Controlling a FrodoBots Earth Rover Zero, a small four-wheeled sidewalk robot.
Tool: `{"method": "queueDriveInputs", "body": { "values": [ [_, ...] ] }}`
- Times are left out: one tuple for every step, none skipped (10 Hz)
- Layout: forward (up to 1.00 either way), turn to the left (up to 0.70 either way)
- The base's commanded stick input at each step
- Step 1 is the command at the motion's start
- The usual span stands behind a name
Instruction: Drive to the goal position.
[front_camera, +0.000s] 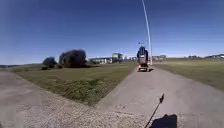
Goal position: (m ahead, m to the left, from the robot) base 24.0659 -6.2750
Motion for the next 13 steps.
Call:
{"method": "queueDriveInputs", "body": {
  "values": [
    [0.0, 0.0],
    [0.0, -0.99],
    [0.0, -1.0],
    [0.0, -1.0],
    [0.0, -1.0],
    [0.0, -1.0],
    [0.0, -1.0],
    [0.0, -1.0],
    [0.0, -1.0],
    [0.0, -1.0],
    [0.0, -1.0],
    [0.0, -1.0],
    [0.0, -1.0]
  ]
}}
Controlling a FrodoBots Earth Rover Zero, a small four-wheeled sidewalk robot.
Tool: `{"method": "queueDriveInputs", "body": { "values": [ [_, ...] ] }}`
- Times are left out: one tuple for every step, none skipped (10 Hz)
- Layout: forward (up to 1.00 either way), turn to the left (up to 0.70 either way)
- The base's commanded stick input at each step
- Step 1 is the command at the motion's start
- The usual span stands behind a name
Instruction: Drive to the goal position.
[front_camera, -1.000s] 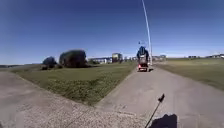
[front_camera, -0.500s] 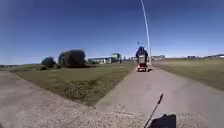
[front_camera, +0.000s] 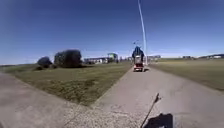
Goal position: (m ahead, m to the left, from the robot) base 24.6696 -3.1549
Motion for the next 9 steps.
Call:
{"method": "queueDriveInputs", "body": {
  "values": [
    [0.0, -1.0],
    [0.0, -1.0],
    [0.0, -1.0],
    [0.0, -1.0],
    [0.0, -0.96],
    [0.0, -0.9],
    [0.0, 0.0],
    [0.0, 0.0],
    [0.0, 0.0]
  ]
}}
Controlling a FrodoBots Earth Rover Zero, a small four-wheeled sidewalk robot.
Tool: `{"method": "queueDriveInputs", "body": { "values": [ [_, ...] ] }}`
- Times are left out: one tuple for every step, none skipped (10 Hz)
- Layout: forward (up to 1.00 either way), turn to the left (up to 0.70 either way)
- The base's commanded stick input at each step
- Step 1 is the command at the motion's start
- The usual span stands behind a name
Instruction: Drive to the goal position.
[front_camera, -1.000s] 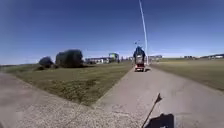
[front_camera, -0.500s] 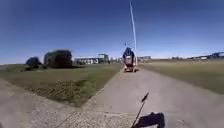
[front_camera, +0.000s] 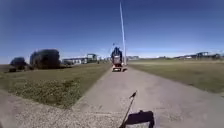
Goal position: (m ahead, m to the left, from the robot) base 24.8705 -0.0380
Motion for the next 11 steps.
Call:
{"method": "queueDriveInputs", "body": {
  "values": [
    [0.0, 0.0],
    [0.0, 0.0],
    [0.0, 0.0],
    [0.0, 0.0],
    [0.0, 0.0],
    [0.0, 0.0],
    [0.0, -0.99],
    [0.0, -1.0],
    [0.0, -1.0],
    [0.0, -1.0],
    [0.0, -1.0]
  ]
}}
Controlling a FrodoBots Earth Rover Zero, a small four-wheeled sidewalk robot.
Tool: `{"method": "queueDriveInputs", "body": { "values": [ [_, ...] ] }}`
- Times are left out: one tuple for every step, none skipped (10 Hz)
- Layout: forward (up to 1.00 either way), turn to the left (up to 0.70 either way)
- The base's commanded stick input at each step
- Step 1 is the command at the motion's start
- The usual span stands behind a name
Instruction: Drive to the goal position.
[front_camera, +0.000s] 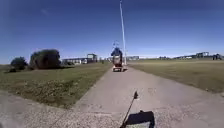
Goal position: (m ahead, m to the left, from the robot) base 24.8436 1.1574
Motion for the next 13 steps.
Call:
{"method": "queueDriveInputs", "body": {
  "values": [
    [0.0, -1.0],
    [0.32, -0.81],
    [0.77, -0.54],
    [1.0, -0.4],
    [1.0, -0.4],
    [1.0, -0.4],
    [1.0, -0.4],
    [1.0, -0.4],
    [1.0, -0.4],
    [1.0, -0.4],
    [1.0, -0.4],
    [1.0, -0.4],
    [1.0, -0.4]
  ]
}}
